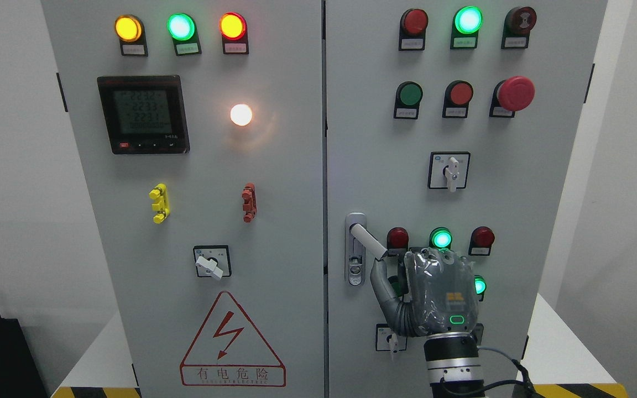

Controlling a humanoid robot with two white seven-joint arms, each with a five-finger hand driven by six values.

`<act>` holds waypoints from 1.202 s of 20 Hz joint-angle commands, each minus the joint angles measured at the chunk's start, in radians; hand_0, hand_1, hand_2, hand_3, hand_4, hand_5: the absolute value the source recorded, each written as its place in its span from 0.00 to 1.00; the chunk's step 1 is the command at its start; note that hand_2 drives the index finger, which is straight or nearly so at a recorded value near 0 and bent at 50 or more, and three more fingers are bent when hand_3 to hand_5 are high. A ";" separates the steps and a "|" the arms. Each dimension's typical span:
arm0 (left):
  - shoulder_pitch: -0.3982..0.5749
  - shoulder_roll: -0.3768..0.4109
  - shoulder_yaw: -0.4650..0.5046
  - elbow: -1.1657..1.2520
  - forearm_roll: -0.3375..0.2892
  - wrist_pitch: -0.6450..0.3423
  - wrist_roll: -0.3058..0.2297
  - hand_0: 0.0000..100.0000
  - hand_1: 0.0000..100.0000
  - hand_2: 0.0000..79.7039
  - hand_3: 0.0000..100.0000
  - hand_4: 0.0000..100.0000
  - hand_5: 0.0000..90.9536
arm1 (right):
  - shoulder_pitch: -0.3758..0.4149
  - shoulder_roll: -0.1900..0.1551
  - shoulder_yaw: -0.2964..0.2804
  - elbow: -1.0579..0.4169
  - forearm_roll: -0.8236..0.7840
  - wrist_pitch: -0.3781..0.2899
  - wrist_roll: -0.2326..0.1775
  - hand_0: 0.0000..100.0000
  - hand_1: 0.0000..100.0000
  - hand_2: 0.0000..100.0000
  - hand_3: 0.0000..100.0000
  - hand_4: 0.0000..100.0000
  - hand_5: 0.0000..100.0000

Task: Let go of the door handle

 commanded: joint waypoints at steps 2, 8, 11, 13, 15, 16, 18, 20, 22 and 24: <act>0.000 0.000 -0.014 0.020 0.000 0.000 -0.001 0.12 0.39 0.00 0.00 0.00 0.00 | -0.005 0.001 -0.010 -0.003 0.000 0.000 0.001 0.63 0.19 1.00 1.00 1.00 0.97; 0.000 0.000 -0.014 0.020 0.000 0.000 -0.001 0.12 0.39 0.00 0.00 0.00 0.00 | -0.006 0.002 -0.010 -0.003 0.000 -0.002 0.001 0.63 0.18 1.00 1.00 1.00 0.97; 0.000 0.000 -0.014 0.020 0.000 0.000 -0.001 0.12 0.39 0.00 0.00 0.00 0.00 | -0.006 0.004 -0.010 -0.003 0.000 0.000 0.001 0.63 0.18 1.00 1.00 1.00 0.97; 0.000 0.000 -0.014 0.020 0.000 0.000 -0.001 0.12 0.39 0.00 0.00 0.00 0.00 | -0.006 0.002 -0.012 -0.008 -0.005 -0.002 0.001 0.63 0.18 1.00 1.00 1.00 0.97; 0.000 0.000 -0.014 0.020 0.000 0.000 -0.001 0.12 0.39 0.00 0.00 0.00 0.00 | -0.006 0.002 -0.012 -0.013 -0.024 -0.002 0.001 0.63 0.18 1.00 1.00 1.00 0.97; 0.000 0.000 -0.014 0.020 0.000 0.000 -0.001 0.12 0.39 0.00 0.00 0.00 0.00 | -0.006 0.001 -0.013 -0.016 -0.026 -0.002 0.001 0.63 0.18 1.00 1.00 1.00 0.97; 0.000 0.000 -0.014 0.020 0.000 0.000 -0.001 0.12 0.39 0.00 0.00 0.00 0.00 | -0.008 0.001 -0.013 -0.016 -0.026 -0.002 0.001 0.63 0.18 1.00 1.00 1.00 0.97; 0.000 0.000 -0.014 0.020 0.000 0.000 -0.001 0.12 0.39 0.00 0.00 0.00 0.00 | -0.008 0.001 -0.013 -0.016 -0.026 -0.002 0.001 0.63 0.18 1.00 1.00 1.00 0.97; 0.000 0.000 -0.014 0.020 0.000 0.000 -0.001 0.12 0.39 0.00 0.00 0.00 0.00 | -0.011 -0.001 -0.013 -0.016 -0.026 -0.002 0.002 0.63 0.18 1.00 1.00 1.00 0.97; 0.000 0.000 -0.014 0.020 0.000 0.000 -0.001 0.12 0.39 0.00 0.00 0.00 0.00 | -0.014 0.001 -0.013 -0.016 -0.026 -0.002 0.002 0.63 0.18 1.00 1.00 1.00 0.97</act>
